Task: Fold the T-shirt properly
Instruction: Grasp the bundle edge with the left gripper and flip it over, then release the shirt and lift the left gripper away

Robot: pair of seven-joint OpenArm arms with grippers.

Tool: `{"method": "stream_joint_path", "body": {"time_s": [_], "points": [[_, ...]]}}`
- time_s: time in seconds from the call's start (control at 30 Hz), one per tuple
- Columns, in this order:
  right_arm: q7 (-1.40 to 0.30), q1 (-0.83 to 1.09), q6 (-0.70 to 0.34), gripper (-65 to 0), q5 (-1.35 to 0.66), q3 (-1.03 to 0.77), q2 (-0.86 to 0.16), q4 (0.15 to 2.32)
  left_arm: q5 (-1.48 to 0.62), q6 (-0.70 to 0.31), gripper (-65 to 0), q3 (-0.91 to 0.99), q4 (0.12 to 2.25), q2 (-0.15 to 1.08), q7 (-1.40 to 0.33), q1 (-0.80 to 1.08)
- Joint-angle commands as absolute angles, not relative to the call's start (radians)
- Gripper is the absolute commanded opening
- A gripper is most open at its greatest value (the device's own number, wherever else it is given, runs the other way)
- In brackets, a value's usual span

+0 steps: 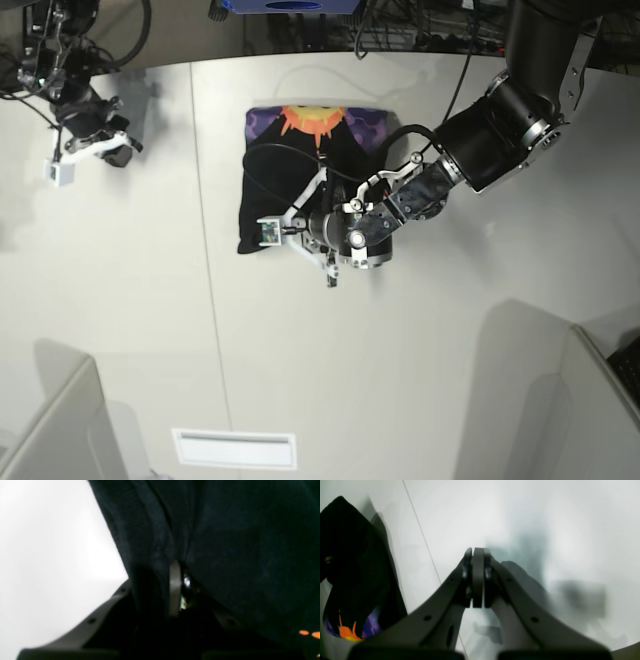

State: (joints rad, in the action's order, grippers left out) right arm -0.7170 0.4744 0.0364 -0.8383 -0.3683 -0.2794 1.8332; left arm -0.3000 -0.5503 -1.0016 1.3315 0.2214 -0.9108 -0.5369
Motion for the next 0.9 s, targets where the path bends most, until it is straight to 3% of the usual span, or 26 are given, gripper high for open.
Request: {"method": "stream_joint_path", "body": {"time_s": [0.0, 0.33, 0.77, 0.87], "points": [[-0.699, 0.464, 0.027, -65.0, -0.851, -0.372, -0.292, 1.851, -0.275, -0.547, -65.0, -1.003, 1.326, 0.228, -0.946, -0.539], [-0.699, 0.461, 0.027, -65.0, -0.851, -0.372, -0.291, 1.853, -0.275, -0.547, -63.4, -1.001, 1.328, 0.209, -1.02, -0.55], [-0.699, 0.466, 0.027, -65.0, -0.851, -0.371, -0.291, 1.853, -0.275, -0.547, -12.0, -1.001, 1.419, 0.213, -1.069, -0.621], [-0.699, 0.467, 0.027, -65.0, -0.851, -0.371, -0.291, 1.853, -0.272, -0.547, -7.6, -0.983, 1.448, 0.214, -1.072, -0.638]]}}
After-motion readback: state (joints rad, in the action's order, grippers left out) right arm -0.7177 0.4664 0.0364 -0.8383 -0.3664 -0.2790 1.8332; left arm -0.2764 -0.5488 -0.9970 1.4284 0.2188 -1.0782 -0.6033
